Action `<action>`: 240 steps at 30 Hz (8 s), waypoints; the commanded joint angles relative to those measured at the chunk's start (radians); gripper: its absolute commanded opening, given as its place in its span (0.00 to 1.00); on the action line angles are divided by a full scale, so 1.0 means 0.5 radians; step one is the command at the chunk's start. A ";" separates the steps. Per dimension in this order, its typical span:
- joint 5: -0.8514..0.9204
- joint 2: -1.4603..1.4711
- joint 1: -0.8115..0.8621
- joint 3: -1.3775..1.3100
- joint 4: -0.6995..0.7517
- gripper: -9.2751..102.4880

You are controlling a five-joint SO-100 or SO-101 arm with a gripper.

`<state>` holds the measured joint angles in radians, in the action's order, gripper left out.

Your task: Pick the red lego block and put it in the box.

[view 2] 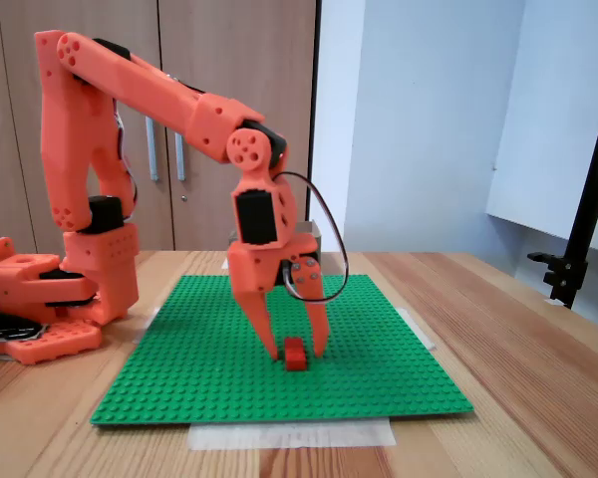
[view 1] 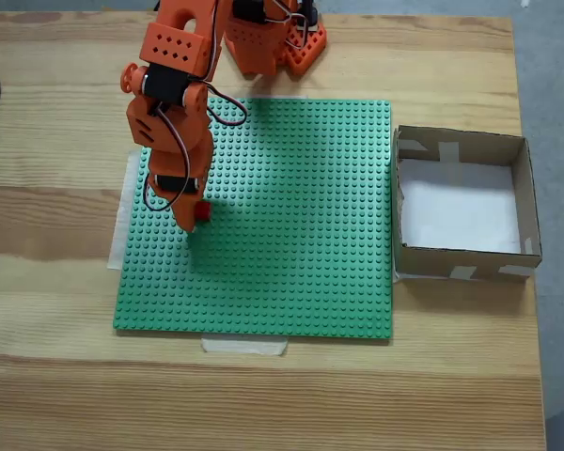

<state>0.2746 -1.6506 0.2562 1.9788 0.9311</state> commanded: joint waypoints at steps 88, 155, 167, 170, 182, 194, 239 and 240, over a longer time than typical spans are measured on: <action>-0.749 -0.150 -2.000 -1.506 1.012 0.08; -0.641 -0.288 -2.270 -1.022 0.641 0.24; -0.426 -1.150 -1.746 -0.334 0.436 0.13; -0.390 -1.252 -1.555 -0.270 0.420 0.12; -0.439 -1.396 -0.933 -0.018 0.190 0.08; -0.497 -2.056 -0.752 0.736 -0.006 0.08; -0.399 -3.145 -0.571 2.212 -0.153 0.08; -0.390 -3.145 -0.571 2.227 -0.150 0.08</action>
<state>0.0736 -3.2152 -0.0215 3.0726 0.8529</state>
